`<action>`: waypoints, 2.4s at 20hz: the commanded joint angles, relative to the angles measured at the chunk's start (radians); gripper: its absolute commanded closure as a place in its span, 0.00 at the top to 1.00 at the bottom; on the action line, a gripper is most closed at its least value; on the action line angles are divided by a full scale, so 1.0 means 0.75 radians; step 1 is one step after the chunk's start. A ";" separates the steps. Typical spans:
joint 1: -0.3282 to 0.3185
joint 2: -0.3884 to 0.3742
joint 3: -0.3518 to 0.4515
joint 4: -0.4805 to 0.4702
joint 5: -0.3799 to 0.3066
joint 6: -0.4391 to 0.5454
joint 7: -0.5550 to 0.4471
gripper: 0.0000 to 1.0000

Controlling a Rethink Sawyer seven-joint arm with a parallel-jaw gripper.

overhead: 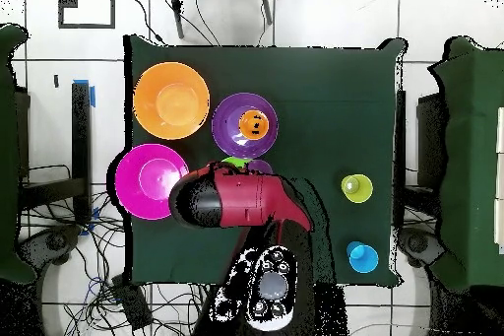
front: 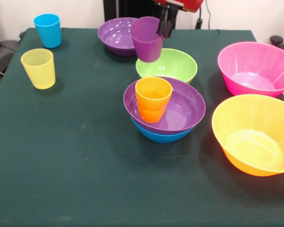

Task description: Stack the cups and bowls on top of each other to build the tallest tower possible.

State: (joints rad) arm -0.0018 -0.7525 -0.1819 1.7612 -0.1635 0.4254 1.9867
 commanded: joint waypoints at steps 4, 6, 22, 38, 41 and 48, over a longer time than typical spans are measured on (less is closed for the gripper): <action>-0.048 -0.035 0.152 -0.032 0.054 0.081 0.068 0.00; -0.040 -0.024 0.147 -0.038 0.054 0.073 0.077 0.00; -0.018 -0.102 0.124 -0.075 0.052 0.231 0.046 0.00; 0.009 -0.149 0.121 -0.108 0.053 0.346 0.071 0.00; 0.007 -0.125 0.126 -0.099 0.050 0.323 0.082 0.00; 0.025 -0.107 0.123 -0.033 0.045 0.202 0.128 0.00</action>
State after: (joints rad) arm -0.0045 -0.8824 -0.1724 1.7112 -0.1388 0.5753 1.9867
